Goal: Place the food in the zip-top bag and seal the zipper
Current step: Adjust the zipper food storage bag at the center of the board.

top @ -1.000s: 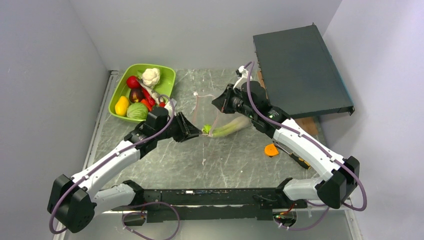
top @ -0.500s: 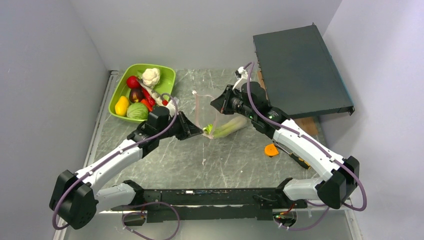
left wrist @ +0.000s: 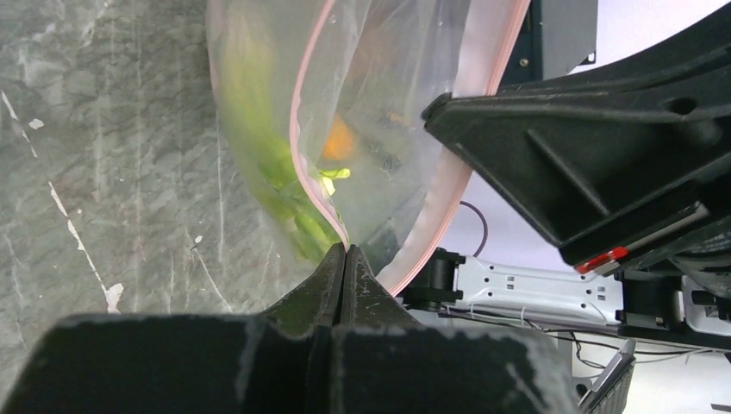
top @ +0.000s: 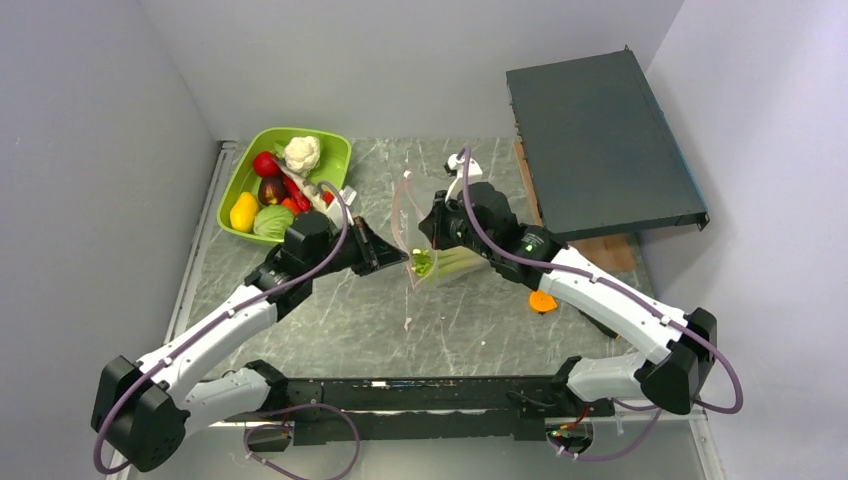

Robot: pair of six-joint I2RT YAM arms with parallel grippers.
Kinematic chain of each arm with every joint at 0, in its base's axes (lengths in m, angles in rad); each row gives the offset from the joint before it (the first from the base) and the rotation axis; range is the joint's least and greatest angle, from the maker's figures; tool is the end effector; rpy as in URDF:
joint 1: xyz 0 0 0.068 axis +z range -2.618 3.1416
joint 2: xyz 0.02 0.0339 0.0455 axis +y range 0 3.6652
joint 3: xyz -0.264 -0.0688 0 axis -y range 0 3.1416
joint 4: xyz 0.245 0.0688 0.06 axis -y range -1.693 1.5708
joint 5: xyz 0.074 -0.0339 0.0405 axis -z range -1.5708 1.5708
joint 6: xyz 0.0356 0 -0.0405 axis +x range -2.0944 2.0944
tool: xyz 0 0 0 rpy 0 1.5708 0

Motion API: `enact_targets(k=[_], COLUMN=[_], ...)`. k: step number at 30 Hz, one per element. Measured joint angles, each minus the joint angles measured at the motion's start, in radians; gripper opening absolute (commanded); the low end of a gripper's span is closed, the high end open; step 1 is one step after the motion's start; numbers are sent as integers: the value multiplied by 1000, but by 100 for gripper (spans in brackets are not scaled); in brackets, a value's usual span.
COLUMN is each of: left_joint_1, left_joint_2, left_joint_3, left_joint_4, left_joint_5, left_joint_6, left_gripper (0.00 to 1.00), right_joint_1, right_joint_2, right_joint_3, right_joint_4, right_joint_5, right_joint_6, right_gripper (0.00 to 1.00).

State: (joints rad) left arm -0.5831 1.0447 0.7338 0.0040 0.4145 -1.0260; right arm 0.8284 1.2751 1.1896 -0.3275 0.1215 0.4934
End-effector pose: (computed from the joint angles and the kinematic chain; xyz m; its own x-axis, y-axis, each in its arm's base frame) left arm 0.1930 -0.1445 0.2918 -0.8358 -0.3865 -0.3900 0.2116 0.4287 -0.8783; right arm 0.2009 0.2126 0.3610 -0.5499 0.0961 -0.8297 -0.4496 0.8031 0.3910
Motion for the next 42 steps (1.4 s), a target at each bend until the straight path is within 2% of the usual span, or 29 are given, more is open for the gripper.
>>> enact_targets(k=[5, 12, 14, 17, 22, 24, 26, 27, 30, 37, 42], left_joint_1=[-7, -10, -10, -11, -16, -24, -37, -42, -52, -95, -95], left_joint_2=[-28, -82, -109, -156, -188, -162, -118, -91, 12, 58, 67], left_joint_3=[0, 4, 18, 77, 185, 217, 232, 234, 232, 2, -167], left_joint_4=[-9, -164, -228, -310, -336, -336, -328, -324, -323, -148, 77], left_joint_5=[-2, -29, -30, -15, 7, 7, 2, -3, -20, -58, -113], left_joint_6=[8, 166, 231, 340, 435, 451, 464, 465, 456, 376, 323], left_gripper=[0, 41, 48, 47, 38, 31, 17, 15, 16, 16, 18], right_joint_1=[52, 52, 52, 52, 53, 52, 52, 52, 52, 53, 68], right_joint_2=[0, -20, -34, -41, -45, -46, -52, -58, -66, -102, -141], right_joint_3=[16, 5, -6, -29, -76, -76, -87, -94, -106, -221, -431], right_joint_4=[-28, -12, 5, 46, 73, 76, 92, 93, 92, 174, 374], right_joint_5=[83, 103, 86, 55, 26, 25, 25, 26, 29, 25, 29], right_joint_6=[-42, -56, -56, -55, -52, -52, -52, -50, -40, 18, 106], right_gripper=[0, 0, 0, 0, 0, 0, 0, 0, 0, 0, 0])
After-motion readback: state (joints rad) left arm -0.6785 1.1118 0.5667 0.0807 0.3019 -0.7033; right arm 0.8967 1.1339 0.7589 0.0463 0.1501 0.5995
